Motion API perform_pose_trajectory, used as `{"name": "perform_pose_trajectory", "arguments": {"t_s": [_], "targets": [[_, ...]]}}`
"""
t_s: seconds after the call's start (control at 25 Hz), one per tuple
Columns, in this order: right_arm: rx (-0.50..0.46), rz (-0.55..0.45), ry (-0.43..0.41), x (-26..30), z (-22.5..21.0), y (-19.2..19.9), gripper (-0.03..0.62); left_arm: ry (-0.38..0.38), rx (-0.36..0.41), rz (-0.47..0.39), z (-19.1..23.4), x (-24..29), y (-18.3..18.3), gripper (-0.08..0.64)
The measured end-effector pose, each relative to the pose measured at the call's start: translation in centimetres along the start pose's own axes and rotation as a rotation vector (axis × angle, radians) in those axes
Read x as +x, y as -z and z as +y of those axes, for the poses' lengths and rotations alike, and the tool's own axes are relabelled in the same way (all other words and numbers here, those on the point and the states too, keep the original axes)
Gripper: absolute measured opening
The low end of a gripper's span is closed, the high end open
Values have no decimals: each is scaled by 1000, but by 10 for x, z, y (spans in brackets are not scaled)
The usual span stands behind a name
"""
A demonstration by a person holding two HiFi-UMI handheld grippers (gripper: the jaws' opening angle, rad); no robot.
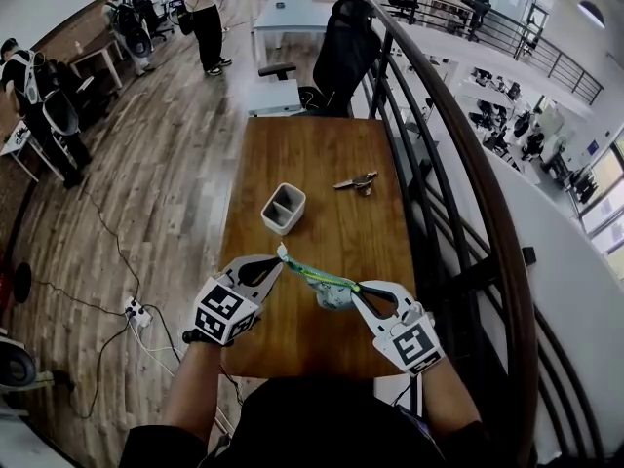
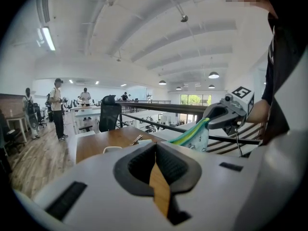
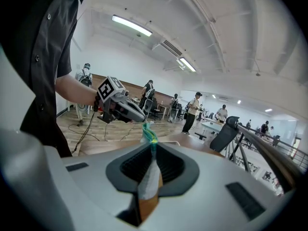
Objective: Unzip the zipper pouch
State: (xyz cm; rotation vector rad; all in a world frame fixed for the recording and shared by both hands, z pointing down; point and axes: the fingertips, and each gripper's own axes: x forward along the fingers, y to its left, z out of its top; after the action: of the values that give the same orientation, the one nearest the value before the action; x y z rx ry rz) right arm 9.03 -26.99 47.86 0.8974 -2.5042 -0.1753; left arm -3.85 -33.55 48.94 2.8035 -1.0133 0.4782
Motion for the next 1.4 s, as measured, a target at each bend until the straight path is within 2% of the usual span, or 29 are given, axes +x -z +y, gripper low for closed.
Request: {"name": "perform_pose_trajectory", "arguments": {"t_s": [0.28, 0.52, 0.8, 1.04, 1.12, 1.2, 1.4], "targets": [[4, 10, -5, 9, -2, 5, 31, -11, -13, -4, 3, 4, 8, 15], [23, 33, -11, 16, 2, 7, 31, -26, -14, -7, 7, -15, 11, 18], [7, 112, -8, 38, -6, 28, 32, -79, -95, -31, 17, -32, 17, 18], [50, 157, 11, 57, -11, 52, 40, -98, -125, 4, 14, -40, 36, 18], [82, 157, 13, 62, -14, 54, 64, -104, -134, 9, 14, -42, 39, 18], [109, 146, 11, 65, -17, 52, 144, -113, -141, 11, 15, -45, 42, 18], [54, 102, 60, 61, -26, 39, 163, -134, -151, 3, 17, -49, 42, 18]]}}
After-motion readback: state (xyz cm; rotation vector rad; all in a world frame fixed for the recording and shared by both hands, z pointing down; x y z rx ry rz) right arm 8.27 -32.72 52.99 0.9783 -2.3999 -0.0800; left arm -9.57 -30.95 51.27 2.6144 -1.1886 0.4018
